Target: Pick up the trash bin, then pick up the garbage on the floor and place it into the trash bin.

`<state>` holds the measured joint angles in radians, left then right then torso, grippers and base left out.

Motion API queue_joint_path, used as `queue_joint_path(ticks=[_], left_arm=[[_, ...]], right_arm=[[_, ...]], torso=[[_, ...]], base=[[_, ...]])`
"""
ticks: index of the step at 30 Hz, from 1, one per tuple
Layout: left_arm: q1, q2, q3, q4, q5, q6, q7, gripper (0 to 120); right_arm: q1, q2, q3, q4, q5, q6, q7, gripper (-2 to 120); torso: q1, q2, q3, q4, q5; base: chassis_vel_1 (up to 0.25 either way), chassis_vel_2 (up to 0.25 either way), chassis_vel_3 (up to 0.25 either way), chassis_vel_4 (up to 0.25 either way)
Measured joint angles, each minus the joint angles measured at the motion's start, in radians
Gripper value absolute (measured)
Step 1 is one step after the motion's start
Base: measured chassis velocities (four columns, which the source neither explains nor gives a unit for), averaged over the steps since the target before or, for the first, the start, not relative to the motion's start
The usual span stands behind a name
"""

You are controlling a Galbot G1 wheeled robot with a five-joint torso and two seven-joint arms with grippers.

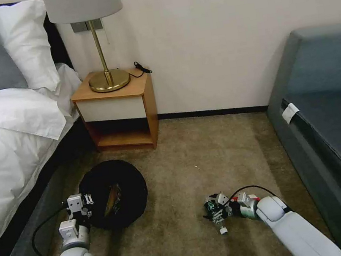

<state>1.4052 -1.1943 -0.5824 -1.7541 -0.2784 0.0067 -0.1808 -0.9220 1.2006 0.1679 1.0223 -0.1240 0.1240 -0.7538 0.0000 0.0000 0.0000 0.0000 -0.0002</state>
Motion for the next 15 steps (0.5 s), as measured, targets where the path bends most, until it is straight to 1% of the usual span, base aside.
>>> queue_joint_path(ticks=[15], left_arm=[[-0.002, -0.001, 0.000, 0.010, -0.001, -0.008, 0.000, 4]], right_arm=[[0.010, 0.018, 0.026, -0.052, -0.031, 0.020, 0.004, 100]], torso=[[0.000, 0.000, 0.000, 0.0000, 0.0002]], base=[[0.000, 0.000, 0.000, 0.000]])
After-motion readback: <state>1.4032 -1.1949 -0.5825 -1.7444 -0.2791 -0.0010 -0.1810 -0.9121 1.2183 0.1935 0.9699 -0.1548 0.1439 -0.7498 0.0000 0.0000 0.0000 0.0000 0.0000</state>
